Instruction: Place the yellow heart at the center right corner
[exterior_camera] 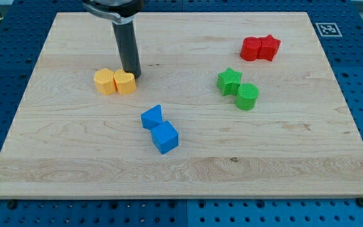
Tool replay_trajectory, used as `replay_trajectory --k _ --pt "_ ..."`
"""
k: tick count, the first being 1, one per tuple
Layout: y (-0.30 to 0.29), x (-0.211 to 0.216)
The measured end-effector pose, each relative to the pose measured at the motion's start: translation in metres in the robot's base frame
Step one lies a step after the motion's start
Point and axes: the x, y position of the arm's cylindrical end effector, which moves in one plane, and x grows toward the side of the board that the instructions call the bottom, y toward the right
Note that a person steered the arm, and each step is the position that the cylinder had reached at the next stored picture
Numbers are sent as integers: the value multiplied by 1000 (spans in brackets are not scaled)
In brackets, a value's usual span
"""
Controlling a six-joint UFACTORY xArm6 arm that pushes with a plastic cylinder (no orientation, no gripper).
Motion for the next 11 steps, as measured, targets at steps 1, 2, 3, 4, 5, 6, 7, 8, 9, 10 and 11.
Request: replay_trajectory --k 1,2,3,4,5,6,7,8,9,10,11 --pt "0 -1" --pt "-2 -28" --pt "-36 -38" --pt "-107 -26" --pt "-142 26" --pt "-114 55" --pt "-73 56" --pt "-47 47" --pt "-31 24" --pt "-11 9" --pt "23 9"
